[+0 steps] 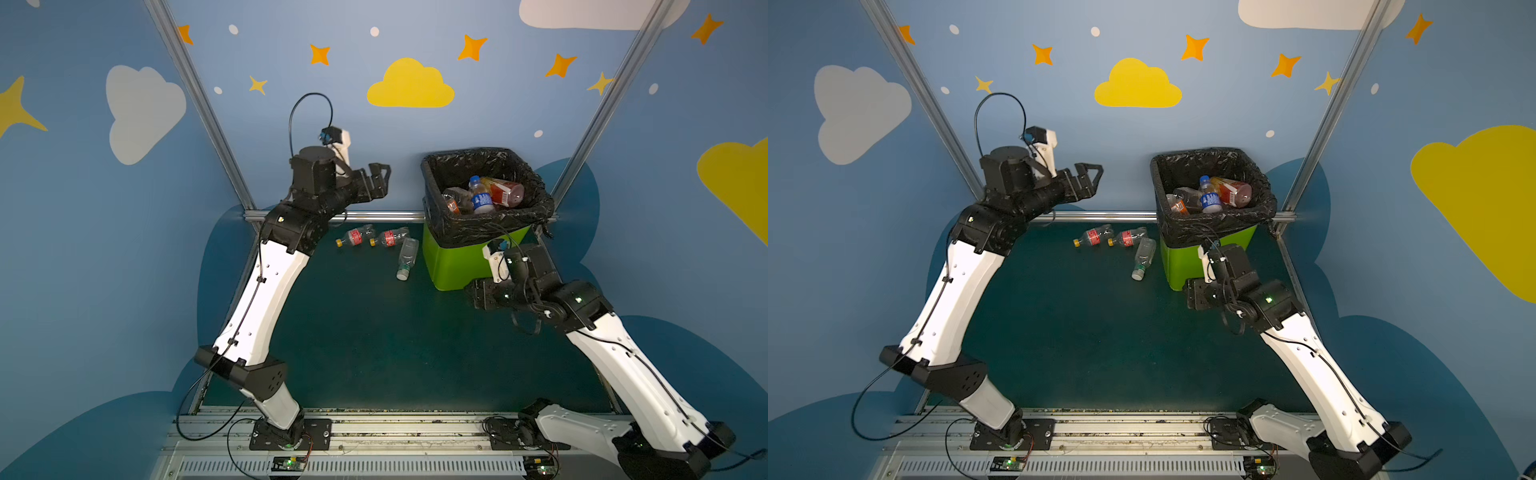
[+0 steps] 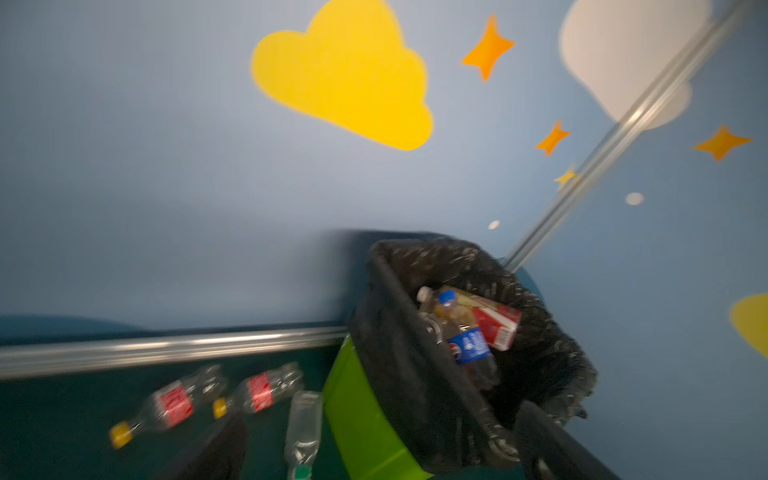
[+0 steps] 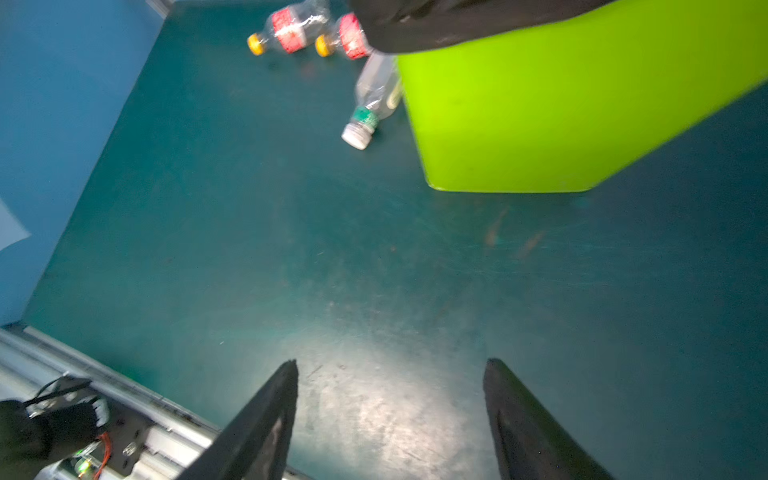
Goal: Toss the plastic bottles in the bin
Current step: 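Grasp the square clear bottle with the right gripper while left arm returns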
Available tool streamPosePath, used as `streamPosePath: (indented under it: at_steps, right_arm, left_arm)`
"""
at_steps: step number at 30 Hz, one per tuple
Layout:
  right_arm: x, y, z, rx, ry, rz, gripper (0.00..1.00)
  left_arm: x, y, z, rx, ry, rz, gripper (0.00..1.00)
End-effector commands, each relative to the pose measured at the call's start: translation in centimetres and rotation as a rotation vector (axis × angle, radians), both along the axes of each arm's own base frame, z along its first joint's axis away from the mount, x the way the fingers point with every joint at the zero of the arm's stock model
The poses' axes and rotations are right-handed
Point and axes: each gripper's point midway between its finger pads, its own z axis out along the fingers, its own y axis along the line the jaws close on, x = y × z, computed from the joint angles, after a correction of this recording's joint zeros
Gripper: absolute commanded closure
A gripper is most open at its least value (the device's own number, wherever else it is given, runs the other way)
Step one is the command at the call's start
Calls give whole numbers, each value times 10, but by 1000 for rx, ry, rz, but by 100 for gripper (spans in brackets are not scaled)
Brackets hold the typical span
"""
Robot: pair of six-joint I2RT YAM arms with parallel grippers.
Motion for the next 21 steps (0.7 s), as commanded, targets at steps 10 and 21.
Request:
streamPosePath:
  at_steps: [10,21]
  right_arm:
    - [38,106,-54,-14,35,21,14]
    - [144,153,-108,-316,-15,-92,8]
  left_arm:
    - [-77,69,-229,-15,525,160,0]
    - [-113,107,-242,-78,547,243,0]
